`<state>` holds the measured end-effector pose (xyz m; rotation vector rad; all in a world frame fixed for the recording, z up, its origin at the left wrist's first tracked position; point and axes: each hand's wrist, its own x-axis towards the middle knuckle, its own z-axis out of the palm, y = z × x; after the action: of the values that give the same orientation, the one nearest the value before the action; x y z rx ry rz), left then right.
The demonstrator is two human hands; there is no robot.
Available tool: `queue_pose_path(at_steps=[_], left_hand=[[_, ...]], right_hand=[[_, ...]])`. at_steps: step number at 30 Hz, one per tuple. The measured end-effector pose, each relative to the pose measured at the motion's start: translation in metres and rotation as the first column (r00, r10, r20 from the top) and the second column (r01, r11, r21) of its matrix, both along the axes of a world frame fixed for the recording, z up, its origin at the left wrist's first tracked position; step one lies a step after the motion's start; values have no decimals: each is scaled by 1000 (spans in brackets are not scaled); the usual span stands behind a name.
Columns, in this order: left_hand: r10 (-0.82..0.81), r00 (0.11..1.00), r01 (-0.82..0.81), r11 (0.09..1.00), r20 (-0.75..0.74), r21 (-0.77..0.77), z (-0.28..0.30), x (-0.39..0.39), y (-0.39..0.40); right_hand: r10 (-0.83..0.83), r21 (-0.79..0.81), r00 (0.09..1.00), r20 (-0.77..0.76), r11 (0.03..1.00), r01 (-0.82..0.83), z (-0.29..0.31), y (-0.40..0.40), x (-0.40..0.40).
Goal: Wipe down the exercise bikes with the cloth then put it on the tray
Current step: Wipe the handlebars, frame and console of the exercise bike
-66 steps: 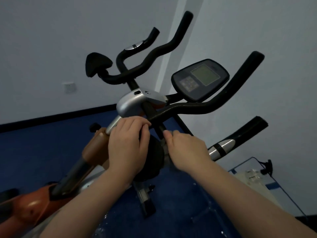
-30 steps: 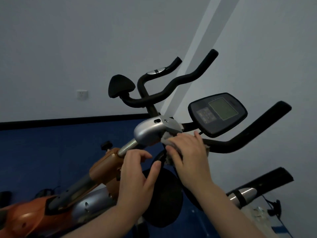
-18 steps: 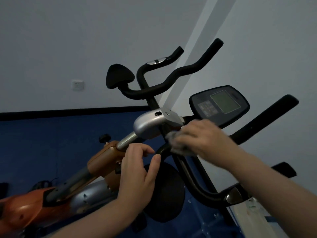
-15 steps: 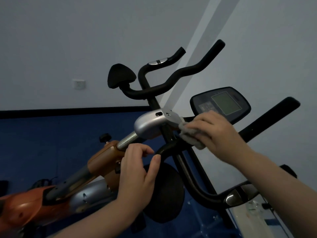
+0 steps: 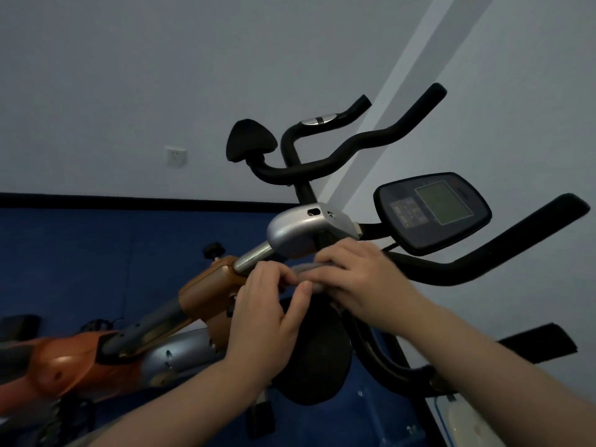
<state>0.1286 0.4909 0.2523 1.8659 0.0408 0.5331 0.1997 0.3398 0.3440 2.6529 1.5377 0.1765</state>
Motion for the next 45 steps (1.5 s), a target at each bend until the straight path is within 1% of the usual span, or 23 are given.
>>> queue_pose_path(at_steps=[2,4,6,8,10,14,16,17,19,22,24,26,28,30,32,33,35,37,38,40,43,44,45], left_hand=[[-19,1000,19,999,8,41,1,0,1],[-59,998,59,998,3,23,5,-1,0],[-97,995,97,995,-5,6,9,1,0],[-120,993,121,992,-9,28,14,5,2],[-156,988,157,983,-10,98,21,11,6],[-256,966,259,931,-47,258,40,30,4],[-297,952,305,891,-76,336,47,40,0],[-308,947,318,879,-88,354,47,43,-1],[-314,944,331,879,-104,343,43,43,1],[-346,932,361,873,-106,328,36,40,6],[-372,923,384,861,-100,334,36,41,7],[-398,912,409,854,-102,321,39,43,6],[-427,899,437,852,-100,290,41,46,6],[-454,884,467,842,-112,270,41,50,5],[-499,858,510,804,-121,305,42,54,6],[-524,843,533,780,-125,328,42,56,7],[-563,816,571,748,-133,339,43,60,9],[-603,786,613,733,-138,294,45,65,8],[-621,772,633,729,-137,260,46,69,6],[-627,768,640,744,-129,195,49,80,-3],[-594,796,606,781,-119,154,52,98,-25],[-586,804,595,787,-102,166,51,102,-33],[-586,806,591,788,-88,171,50,106,-38]], right_hand=[[-57,-27,997,58,998,58,19,-24,13],[-134,-14,986,103,991,136,34,-40,24],[-176,21,982,61,984,175,28,-29,18],[-174,44,985,-1,984,174,4,-9,1],[-208,49,978,-15,977,209,-4,-13,-10],[-268,33,952,146,964,266,23,-57,7],[-334,100,930,154,942,321,27,-53,9],[-368,149,921,129,925,349,22,-44,6],[-405,208,912,64,899,385,4,-23,-5],[-445,204,893,75,883,423,3,-33,-12],[-504,194,853,134,858,476,18,-57,-7],[-579,231,794,186,811,537,31,-73,-1],[-642,302,753,146,753,584,29,-61,1],[-640,311,764,79,744,591,14,-36,-5],[-626,297,776,77,757,582,3,-33,-18],[-648,304,755,97,742,598,4,-43,-22],[-704,324,686,182,702,634,13,-67,-25],[-745,322,615,257,666,673,25,-78,-20],[-777,351,571,264,629,694,28,-74,-15],[-860,462,462,218,508,727,26,-59,-8],[-946,568,317,71,300,766,0,-36,-15],[-957,594,290,21,245,766,-9,-29,-21],[-957,614,289,-11,221,757,-16,-23,-25]])
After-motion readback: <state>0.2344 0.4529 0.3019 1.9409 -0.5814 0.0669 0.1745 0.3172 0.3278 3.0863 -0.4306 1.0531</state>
